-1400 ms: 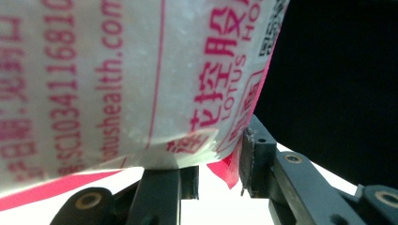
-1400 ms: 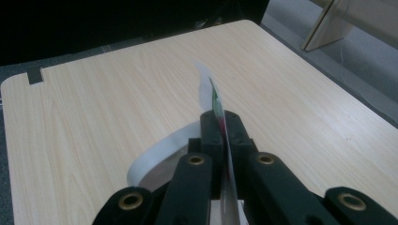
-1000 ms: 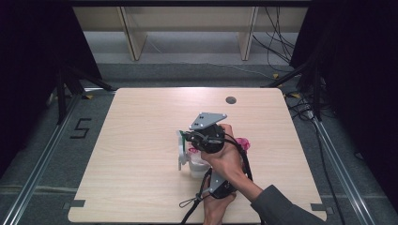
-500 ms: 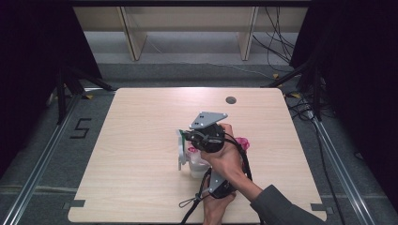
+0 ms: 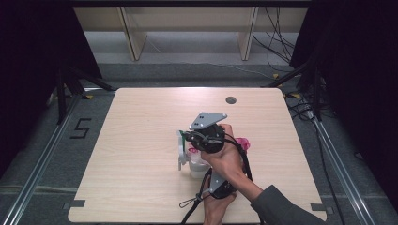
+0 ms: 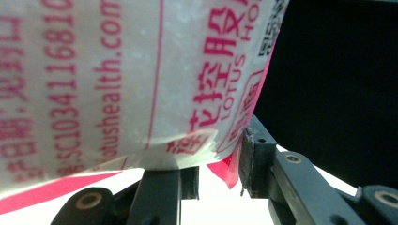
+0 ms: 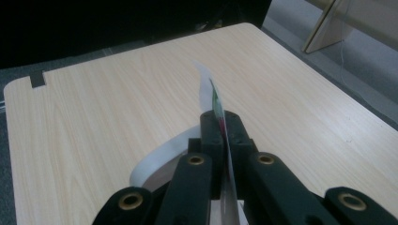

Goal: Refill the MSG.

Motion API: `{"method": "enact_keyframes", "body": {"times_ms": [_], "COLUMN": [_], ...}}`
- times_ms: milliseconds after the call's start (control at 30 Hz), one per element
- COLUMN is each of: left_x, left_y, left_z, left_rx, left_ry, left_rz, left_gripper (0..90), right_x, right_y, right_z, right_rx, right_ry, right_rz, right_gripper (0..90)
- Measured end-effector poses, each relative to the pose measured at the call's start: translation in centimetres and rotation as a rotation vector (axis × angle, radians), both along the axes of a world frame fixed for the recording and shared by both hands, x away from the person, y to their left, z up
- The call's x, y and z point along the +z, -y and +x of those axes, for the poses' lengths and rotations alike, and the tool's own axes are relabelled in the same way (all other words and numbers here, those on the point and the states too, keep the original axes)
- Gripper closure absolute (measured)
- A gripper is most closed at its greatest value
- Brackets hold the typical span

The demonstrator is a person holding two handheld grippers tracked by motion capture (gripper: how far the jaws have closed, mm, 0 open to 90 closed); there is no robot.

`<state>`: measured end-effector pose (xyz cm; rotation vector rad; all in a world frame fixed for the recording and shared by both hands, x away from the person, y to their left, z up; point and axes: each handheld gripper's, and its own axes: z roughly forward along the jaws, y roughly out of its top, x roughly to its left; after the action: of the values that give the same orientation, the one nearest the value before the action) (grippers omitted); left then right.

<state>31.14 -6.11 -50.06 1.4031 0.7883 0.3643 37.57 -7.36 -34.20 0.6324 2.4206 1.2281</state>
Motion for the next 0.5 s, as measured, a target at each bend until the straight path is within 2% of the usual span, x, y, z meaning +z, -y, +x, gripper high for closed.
{"method": "enact_keyframes", "body": {"times_ms": [67,100,200,433,500], "left_x": [-0.03,-0.04,-0.03,-0.05,-0.07], "left_y": [0.04,0.09,0.08,0.12,0.19], "left_z": [-0.01,-0.02,-0.01,-0.01,-0.04], "left_rx": [0.001,0.001,0.001,0.0,-0.001], "left_ry": [-0.003,-0.004,-0.003,-0.003,-0.005], "left_rz": [-0.003,-0.008,-0.006,-0.007,-0.013], "left_gripper": [71.6,71.6,71.6,71.6,71.6], "right_x": [0.0,0.05,-0.04,0.04,-0.07], "right_y": [-0.01,0.0,-0.15,0.04,-0.1], "right_z": [-0.04,-0.16,-0.31,-0.09,-0.3], "right_rx": [-0.004,-0.01,-0.018,-0.002,-0.014], "right_ry": [0.004,-0.015,-0.028,-0.007,-0.026], "right_rz": [0.002,-0.003,0.001,-0.007,-0.006], "right_gripper": [89.8,89.9,89.9,89.9,89.9]}}
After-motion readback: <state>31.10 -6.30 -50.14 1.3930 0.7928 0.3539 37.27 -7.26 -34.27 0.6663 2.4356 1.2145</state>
